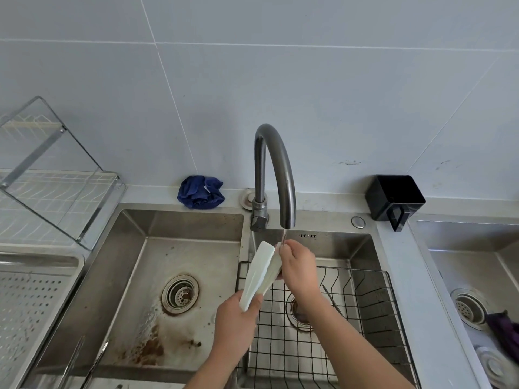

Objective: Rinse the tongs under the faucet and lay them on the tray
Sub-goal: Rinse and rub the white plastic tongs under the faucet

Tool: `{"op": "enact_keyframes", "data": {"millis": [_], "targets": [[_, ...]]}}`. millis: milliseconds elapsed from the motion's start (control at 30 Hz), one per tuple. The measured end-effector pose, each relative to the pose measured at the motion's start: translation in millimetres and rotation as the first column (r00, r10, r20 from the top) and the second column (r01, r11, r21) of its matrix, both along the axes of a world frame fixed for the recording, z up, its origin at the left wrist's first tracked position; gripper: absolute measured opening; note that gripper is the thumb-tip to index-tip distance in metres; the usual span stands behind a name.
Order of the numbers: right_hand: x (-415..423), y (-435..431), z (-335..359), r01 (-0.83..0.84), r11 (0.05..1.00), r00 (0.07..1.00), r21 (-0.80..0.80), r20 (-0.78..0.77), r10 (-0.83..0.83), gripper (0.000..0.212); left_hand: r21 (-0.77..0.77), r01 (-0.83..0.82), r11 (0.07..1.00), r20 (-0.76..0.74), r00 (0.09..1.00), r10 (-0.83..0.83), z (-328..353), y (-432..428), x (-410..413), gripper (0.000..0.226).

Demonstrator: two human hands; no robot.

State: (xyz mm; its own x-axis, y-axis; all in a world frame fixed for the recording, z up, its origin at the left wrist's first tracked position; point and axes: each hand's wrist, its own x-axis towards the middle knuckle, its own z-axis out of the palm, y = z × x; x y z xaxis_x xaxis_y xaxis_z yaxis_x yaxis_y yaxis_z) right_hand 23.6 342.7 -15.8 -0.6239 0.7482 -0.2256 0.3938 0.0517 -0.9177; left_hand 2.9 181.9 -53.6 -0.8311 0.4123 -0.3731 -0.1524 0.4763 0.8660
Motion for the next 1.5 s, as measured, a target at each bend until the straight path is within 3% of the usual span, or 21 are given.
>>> {"op": "enact_keyframes", "data": {"millis": [200,300,400,500,567,633,700,767,833,967,1033,1133,1200,1300,1400,1433,1467,1500], "targets": [[7.3,8.8,-2.3,-0.008,0.999,1.0,-0.049,-0.014,0.007,0.032,-0.089,0.063,0.994,-0.146,0.986,-0.075,8.5,-2.2,-9.7,0.025],[9.2,4.2,-9.6,0.045,0.961,0.993,-0.272,-0.094,-0.073,0.029,-0.178,0.07,0.981,-0.256,0.96,-0.115,12.5,-1.6,-20.1,0.023],[13.4,-2.4,-13.9,-0.024,0.87,0.983,-0.493,-0.168,-0.068,0.025,-0.198,0.062,0.978,-0.326,0.937,-0.125,15.7,-4.8,-25.3,0.01],[12.2,-2.0,-13.3,-0.008,0.91,0.99,-0.415,-0.132,-0.052,0.018,-0.173,0.071,0.982,-0.317,0.94,-0.123,9.7,-5.1,-23.4,0.013],[9.7,2.1,-7.5,-0.001,0.954,0.992,-0.301,-0.119,-0.037,0.015,-0.095,0.069,0.993,-0.195,0.977,-0.087,6.0,-1.0,-19.7,0.016],[6.2,5.8,-0.4,-0.063,0.956,0.988,-0.287,-0.152,0.02,0.013,0.098,-0.01,0.995,0.098,0.995,0.001,6.6,4.8,-20.0,0.006],[5.7,6.5,6.4,-0.125,0.935,0.975,-0.332,-0.215,0.053,0.015,0.201,-0.085,0.976,0.344,0.939,0.011,9.9,10.4,-21.7,0.019],[4.6,5.9,11.7,-0.218,0.831,0.929,-0.512,-0.37,0.015,0.018,0.226,-0.051,0.973,0.491,0.869,-0.069,14.0,17.1,-23.9,0.04],[4.0,3.5,18.8,-0.337,0.738,0.873,-0.585,-0.487,0.012,0.015,0.227,0.037,0.973,0.587,0.792,-0.167,15.5,23.5,-25.3,0.061],[-1.6,-2.4,26.8,-0.288,0.879,0.907,-0.38,-0.404,0.123,0.034,0.207,0.093,0.974,0.663,0.719,-0.21,15.0,35.6,-17.5,0.069],[-4.4,-6.3,31.3,-0.218,0.951,0.933,-0.22,-0.334,0.137,0.048,0.196,0.023,0.98,0.614,0.777,-0.141,15.6,44.2,-11.7,0.057],[-3.1,-11.5,35.6,-0.176,0.984,0.957,-0.017,-0.236,0.167,0.07,0.155,-0.11,0.982,0.487,0.873,0.021,18.4,58.4,-10.1,0.035],[0.8,-12.0,37.1,-0.165,0.985,0.97,0.046,-0.172,0.17,0.069,0.168,-0.149,0.975,0.485,0.873,0.05,22.1,64.2,-12.3,0.032],[5.1,-9.7,37.8,-0.193,0.975,0.961,0.11,-0.179,0.21,0.049,0.147,-0.087,0.985,0.597,0.802,-0.018,27.2,66.5,-12.3,0.041],[5.4,1.1,30.8,-0.004,0.932,0.992,0.362,-0.116,0.049,0.036,0.169,0.011,0.986,0.687,0.716,-0.125,28.9,64.4,-8.6,0.046],[5.5,5.0,25.9,0.038,0.929,0.996,0.369,-0.085,-0.007,0.035,0.19,0.012,0.982,0.689,0.711,-0.142,28.3,63.4,-7.5,0.047],[5.5,7.5,25.5,0.043,0.971,0.998,0.236,-0.05,-0.032,0.049,0.218,0.004,0.976,0.683,0.714,-0.156,27.5,62.3,-6.2,0.052],[6.4,8.6,25.5,0.026,1.0,0.998,0.002,-0.056,-0.026,0.066,0.249,-0.012,0.968,0.676,0.718,-0.165,26.4,61.1,-5.0,0.06]]}}
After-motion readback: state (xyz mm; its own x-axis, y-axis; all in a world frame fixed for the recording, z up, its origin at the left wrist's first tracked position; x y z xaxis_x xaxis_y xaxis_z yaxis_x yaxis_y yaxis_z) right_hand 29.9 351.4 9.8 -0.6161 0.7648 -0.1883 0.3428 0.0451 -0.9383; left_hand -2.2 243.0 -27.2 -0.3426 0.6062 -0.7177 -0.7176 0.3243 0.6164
